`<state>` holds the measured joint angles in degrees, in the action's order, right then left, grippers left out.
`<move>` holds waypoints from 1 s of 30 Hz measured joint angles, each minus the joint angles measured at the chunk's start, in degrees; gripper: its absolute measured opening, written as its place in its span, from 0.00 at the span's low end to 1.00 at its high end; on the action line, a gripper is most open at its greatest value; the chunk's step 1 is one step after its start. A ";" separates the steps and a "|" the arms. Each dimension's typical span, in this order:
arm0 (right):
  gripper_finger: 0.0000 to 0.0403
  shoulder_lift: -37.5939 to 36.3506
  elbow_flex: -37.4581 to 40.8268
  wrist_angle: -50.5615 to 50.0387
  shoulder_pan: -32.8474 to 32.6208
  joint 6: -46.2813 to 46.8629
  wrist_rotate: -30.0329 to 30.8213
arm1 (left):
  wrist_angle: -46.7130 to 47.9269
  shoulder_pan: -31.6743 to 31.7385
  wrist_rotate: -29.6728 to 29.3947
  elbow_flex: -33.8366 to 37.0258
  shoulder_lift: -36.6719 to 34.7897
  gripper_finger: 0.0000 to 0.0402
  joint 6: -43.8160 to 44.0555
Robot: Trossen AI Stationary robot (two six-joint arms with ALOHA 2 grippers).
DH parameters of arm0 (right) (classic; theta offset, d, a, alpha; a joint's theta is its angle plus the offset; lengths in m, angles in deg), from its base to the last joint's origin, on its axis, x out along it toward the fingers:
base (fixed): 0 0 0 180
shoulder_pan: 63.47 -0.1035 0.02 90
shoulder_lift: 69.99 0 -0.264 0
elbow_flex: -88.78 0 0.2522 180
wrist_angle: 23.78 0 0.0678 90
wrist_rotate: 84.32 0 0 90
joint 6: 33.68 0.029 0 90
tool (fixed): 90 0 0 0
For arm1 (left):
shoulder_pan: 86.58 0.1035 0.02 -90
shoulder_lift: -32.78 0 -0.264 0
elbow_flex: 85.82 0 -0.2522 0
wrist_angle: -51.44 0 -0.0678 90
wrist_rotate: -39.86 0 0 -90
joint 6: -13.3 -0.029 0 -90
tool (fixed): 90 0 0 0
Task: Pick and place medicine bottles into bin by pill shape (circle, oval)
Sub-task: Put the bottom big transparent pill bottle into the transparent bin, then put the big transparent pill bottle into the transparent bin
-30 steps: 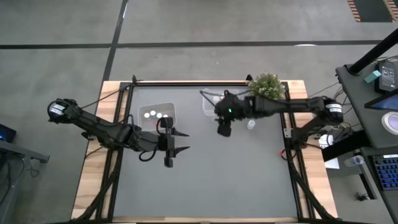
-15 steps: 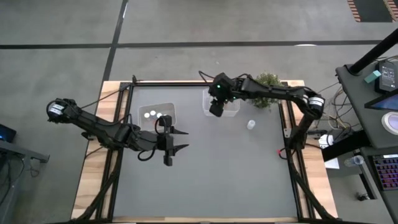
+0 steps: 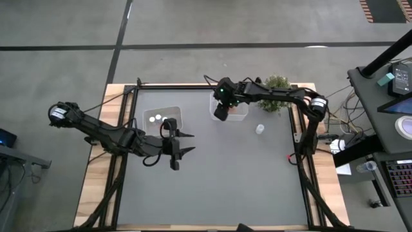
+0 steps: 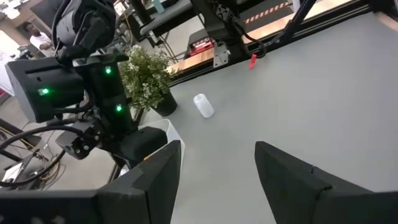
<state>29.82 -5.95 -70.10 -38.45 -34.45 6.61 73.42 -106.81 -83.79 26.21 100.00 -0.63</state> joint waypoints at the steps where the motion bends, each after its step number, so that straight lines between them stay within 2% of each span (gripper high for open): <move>1: 0.36 0.19 0.00 0.58 0.02 0.21 0.00 | -0.05 0.00 0.00 0.00 0.00 0.48 -0.02; 17: 0.37 4.35 0.04 1.97 0.52 4.24 -0.11 | -0.19 0.00 -0.83 0.15 -0.37 0.48 -0.04; 30: 0.52 4.35 0.04 1.97 0.55 5.42 0.09 | -0.24 0.00 -0.96 0.17 -0.42 0.48 -0.04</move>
<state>34.17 -5.90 -68.13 -37.91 -29.03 6.69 73.19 -106.81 -84.75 26.38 99.59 -0.67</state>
